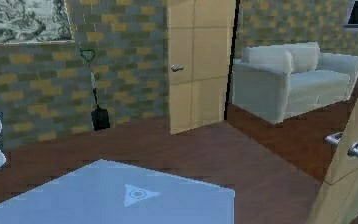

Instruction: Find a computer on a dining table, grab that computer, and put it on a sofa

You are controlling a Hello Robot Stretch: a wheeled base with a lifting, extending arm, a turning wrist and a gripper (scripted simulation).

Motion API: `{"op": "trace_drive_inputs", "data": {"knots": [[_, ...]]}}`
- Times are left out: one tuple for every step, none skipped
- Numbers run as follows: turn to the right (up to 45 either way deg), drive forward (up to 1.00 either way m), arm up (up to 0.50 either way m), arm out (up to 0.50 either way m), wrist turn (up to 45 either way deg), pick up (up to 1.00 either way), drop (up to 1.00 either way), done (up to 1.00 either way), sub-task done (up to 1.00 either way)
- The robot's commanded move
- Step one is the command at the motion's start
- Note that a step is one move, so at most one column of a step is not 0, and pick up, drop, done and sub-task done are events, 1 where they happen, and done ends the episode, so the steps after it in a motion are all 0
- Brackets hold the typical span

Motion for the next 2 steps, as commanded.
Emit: {"op": "trace_drive_inputs", "data": {"knots": [[0.0, 0.75, 0.0, 0.0, 0.0, 0.0, 0.0, 0.0, 0.0], [42.0, 0.0, 0.0, 0.0, 0.0, 0.0, 0.0, 0.0, 0.0]]}}
